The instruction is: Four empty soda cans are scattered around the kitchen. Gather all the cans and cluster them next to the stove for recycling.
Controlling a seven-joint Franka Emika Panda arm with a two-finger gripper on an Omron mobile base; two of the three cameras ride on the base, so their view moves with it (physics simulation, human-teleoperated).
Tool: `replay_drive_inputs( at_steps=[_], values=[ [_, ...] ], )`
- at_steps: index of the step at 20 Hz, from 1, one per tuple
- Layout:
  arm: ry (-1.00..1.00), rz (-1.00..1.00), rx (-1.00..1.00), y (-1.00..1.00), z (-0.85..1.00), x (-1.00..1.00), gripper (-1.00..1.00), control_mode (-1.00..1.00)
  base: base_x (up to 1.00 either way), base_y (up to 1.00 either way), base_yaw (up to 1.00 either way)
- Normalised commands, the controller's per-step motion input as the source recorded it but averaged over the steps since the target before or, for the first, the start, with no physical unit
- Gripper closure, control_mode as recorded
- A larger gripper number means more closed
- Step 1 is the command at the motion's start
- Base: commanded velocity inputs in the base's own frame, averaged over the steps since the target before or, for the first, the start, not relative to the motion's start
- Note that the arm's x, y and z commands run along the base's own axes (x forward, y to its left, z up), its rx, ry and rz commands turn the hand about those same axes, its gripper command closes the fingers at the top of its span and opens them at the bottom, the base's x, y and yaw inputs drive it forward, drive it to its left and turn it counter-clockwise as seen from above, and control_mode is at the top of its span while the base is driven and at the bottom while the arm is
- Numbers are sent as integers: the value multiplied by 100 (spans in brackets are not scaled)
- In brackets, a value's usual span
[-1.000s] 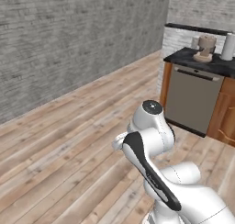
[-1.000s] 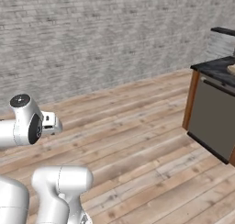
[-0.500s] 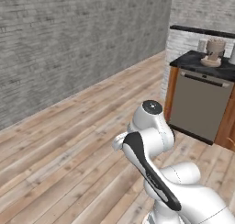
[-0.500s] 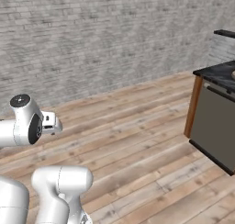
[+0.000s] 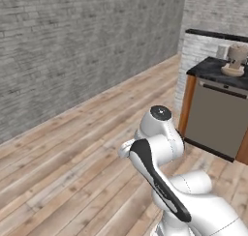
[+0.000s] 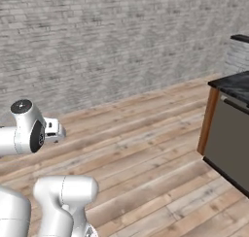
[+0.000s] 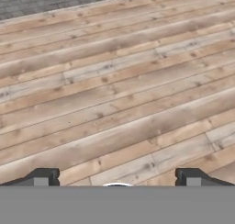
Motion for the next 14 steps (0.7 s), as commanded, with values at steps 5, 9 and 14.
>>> replay_drive_inputs(
  at_steps=[5, 9, 14],
  values=[
    [0, 0, 0, 0, 0, 0, -100, 100, 66, 0, 0],
    [0, 0, 0, 0, 0, 0, -100, 100, 67, 0, 0],
    [0, 0, 0, 0, 0, 0, -100, 100, 68, -1, 0]
  ],
)
